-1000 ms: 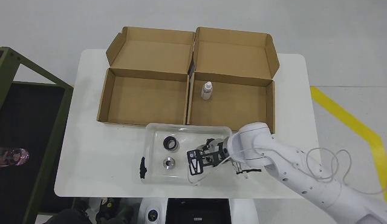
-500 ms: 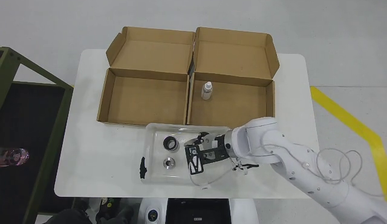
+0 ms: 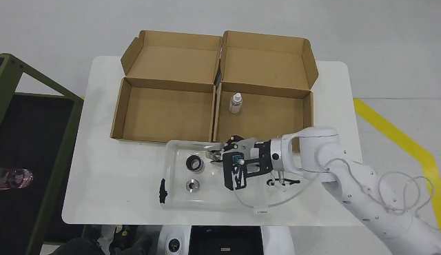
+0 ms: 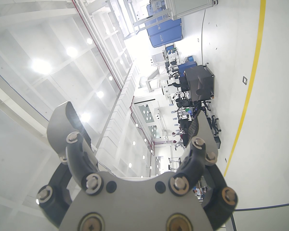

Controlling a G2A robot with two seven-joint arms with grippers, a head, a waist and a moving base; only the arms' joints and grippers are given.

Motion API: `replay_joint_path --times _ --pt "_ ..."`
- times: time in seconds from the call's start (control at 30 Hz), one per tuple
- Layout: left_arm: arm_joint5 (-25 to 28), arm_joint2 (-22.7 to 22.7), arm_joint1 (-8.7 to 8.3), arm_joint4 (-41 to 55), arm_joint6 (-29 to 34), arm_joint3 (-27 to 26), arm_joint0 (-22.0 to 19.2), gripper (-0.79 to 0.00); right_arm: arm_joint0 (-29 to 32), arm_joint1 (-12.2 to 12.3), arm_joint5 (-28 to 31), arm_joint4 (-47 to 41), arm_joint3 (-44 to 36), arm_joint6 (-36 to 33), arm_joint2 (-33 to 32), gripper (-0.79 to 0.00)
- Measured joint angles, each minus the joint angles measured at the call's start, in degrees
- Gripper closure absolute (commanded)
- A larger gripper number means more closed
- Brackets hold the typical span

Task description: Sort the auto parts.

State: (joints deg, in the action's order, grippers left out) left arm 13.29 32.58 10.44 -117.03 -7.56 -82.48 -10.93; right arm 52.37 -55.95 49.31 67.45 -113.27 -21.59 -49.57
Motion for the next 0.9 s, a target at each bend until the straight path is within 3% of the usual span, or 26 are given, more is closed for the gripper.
replay_joint_path --times 0.37,0.9 --pt "0.0 0.0 0.0 0.0 0.0 0.0 0.0 -0.785 1.75 0.36 -2.01 -0.98 1.51 3.66 -4.55 0.0" --pt "0.0 0.0 0.0 0.0 0.0 0.0 0.0 -0.785 -0.14 0.25 -3.68 -8.59 11.58 2.14 -8.99 0.0"
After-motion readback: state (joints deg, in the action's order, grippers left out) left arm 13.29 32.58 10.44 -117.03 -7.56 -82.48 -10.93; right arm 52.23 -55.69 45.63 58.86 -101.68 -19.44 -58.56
